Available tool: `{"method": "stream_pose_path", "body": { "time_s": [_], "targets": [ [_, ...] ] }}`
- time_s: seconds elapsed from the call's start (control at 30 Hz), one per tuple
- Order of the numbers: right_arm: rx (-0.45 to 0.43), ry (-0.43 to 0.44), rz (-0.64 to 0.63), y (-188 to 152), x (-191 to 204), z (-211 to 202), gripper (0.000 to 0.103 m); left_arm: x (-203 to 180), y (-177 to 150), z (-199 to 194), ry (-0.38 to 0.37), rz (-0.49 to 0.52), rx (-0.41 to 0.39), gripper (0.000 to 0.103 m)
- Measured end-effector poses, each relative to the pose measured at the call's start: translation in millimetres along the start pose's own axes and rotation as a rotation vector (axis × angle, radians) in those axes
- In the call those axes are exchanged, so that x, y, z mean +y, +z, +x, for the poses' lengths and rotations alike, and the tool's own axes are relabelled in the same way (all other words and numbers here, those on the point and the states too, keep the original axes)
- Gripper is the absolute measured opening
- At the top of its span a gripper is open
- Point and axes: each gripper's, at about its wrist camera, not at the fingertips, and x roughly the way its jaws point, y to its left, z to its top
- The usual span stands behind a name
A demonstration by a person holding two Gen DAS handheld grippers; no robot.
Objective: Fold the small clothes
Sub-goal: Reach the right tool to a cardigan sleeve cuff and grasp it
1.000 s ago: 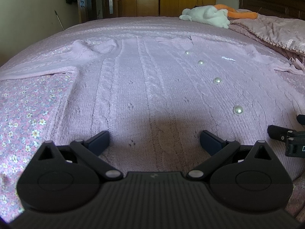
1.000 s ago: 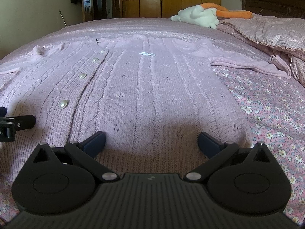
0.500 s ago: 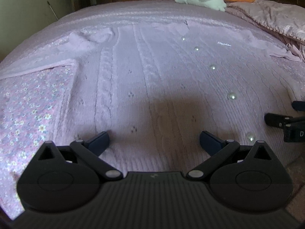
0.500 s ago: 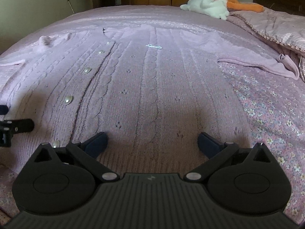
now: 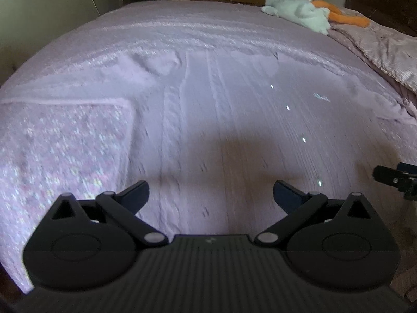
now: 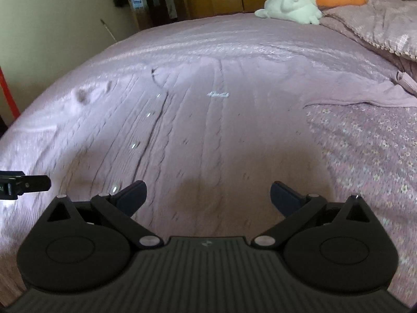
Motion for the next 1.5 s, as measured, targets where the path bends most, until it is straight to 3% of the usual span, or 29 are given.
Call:
{"method": "stream_pose_path", "body": {
  "time_s": [0.17,0.47,0.93,1.23,1.5],
  "targets": [
    [-0.017,-0.011,0.080,25.2,-37.6,3.3,0.103,0.0,22.8,10.5,0.011,-0.015,-0.002,0.103],
    [-0.098,-0.055,0.307,56.4,-139.9,15.5,0.103,-12.1,47.1,43.6,0.052,-0.023,0.027,0.103],
    [-0.258,-0.232,0.588,79.3,-307.8,42.4,0.103,-32.0,48.9,86.7,0.139,-0.019,0.141,0.103],
    [-0.284,-0.349,0.517,105.2,-369.0,74.0,0.103,-30.7,44.0,97.6,0.148,-0.048,0.162,0.103],
    [-0.293,-0.397,0.493,124.0,-394.7,88.9,0.103,-36.7,40.7,94.2,0.161,-0.036,0.145,0.103]
  ]
}}
